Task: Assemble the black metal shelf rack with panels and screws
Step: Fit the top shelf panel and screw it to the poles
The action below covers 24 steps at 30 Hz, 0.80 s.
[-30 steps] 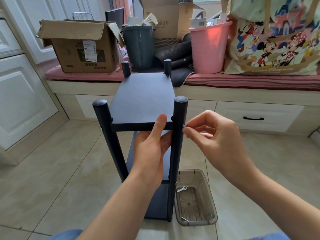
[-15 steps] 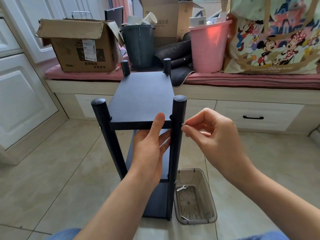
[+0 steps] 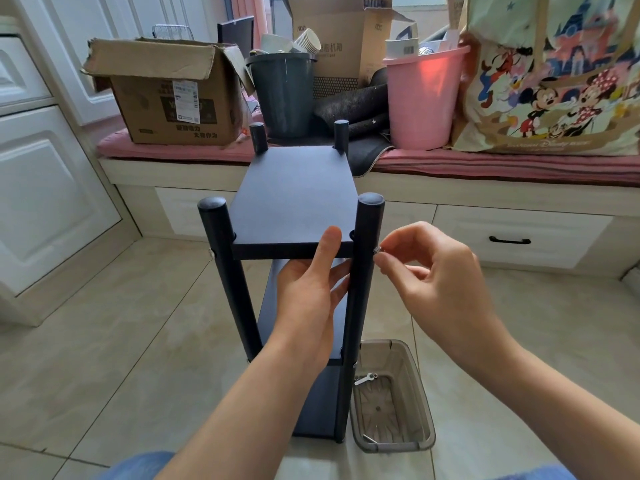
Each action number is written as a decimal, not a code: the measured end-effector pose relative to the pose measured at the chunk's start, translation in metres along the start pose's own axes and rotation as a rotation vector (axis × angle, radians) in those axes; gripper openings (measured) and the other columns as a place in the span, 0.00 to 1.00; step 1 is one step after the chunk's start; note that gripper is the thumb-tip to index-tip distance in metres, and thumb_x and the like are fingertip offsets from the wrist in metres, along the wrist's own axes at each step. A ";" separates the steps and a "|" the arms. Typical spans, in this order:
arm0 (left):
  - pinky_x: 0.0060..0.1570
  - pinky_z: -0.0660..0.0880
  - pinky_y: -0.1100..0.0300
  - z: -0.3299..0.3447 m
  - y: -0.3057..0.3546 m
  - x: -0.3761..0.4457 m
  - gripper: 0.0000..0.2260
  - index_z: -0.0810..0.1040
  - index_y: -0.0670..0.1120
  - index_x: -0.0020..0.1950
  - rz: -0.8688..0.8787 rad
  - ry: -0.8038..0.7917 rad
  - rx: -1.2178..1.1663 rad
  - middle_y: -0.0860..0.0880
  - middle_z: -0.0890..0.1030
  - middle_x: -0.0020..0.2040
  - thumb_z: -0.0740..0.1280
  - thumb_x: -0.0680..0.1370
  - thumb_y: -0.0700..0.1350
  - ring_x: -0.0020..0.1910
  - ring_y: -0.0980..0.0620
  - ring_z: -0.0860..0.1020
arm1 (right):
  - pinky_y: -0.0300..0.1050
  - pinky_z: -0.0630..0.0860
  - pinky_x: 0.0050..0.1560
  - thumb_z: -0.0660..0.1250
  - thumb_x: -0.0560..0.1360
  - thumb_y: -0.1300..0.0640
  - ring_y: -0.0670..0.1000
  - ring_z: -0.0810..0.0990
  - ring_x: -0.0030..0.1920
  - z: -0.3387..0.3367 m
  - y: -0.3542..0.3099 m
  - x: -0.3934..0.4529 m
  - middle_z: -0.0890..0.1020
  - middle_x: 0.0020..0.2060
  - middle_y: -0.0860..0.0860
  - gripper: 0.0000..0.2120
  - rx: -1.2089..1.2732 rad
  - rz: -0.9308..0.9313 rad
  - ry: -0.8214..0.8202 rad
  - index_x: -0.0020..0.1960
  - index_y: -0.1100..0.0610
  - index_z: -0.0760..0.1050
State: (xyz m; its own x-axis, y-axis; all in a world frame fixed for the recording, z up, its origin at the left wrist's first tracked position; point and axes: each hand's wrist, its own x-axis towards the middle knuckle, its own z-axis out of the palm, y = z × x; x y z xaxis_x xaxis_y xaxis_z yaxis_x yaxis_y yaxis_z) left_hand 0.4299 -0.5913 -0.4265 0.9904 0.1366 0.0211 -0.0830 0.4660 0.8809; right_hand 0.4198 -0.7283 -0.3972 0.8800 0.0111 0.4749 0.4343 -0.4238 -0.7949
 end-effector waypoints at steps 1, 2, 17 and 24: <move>0.55 0.78 0.51 0.000 -0.001 0.000 0.18 0.80 0.50 0.55 0.000 -0.003 0.000 0.52 0.87 0.50 0.73 0.69 0.57 0.52 0.46 0.85 | 0.44 0.81 0.46 0.72 0.75 0.62 0.44 0.83 0.43 0.000 0.000 0.000 0.82 0.37 0.44 0.04 -0.005 0.002 0.001 0.46 0.54 0.79; 0.54 0.78 0.52 0.001 -0.001 0.000 0.17 0.80 0.50 0.53 0.001 -0.006 -0.003 0.52 0.87 0.49 0.73 0.69 0.57 0.51 0.46 0.85 | 0.43 0.81 0.46 0.72 0.75 0.62 0.44 0.83 0.43 0.000 0.000 0.000 0.82 0.37 0.44 0.04 -0.008 0.002 0.002 0.46 0.54 0.79; 0.48 0.80 0.59 0.003 0.003 -0.002 0.16 0.80 0.52 0.53 0.006 -0.034 0.028 0.54 0.87 0.48 0.71 0.70 0.58 0.50 0.48 0.86 | 0.50 0.81 0.49 0.71 0.76 0.56 0.45 0.84 0.41 -0.002 0.005 0.001 0.84 0.37 0.45 0.02 0.025 0.060 -0.017 0.46 0.54 0.81; 0.52 0.78 0.56 0.002 0.003 -0.002 0.10 0.86 0.56 0.42 -0.005 -0.033 0.033 0.52 0.87 0.50 0.72 0.68 0.60 0.51 0.48 0.86 | 0.43 0.80 0.43 0.73 0.75 0.56 0.45 0.82 0.40 -0.001 0.005 0.002 0.82 0.38 0.44 0.04 -0.011 0.023 -0.011 0.44 0.52 0.78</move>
State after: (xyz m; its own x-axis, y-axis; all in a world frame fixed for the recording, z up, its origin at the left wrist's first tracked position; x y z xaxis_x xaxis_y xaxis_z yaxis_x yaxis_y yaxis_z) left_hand 0.4278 -0.5922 -0.4229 0.9940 0.1051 0.0318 -0.0749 0.4371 0.8963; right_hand 0.4237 -0.7311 -0.4000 0.8917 0.0113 0.4525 0.4121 -0.4336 -0.8013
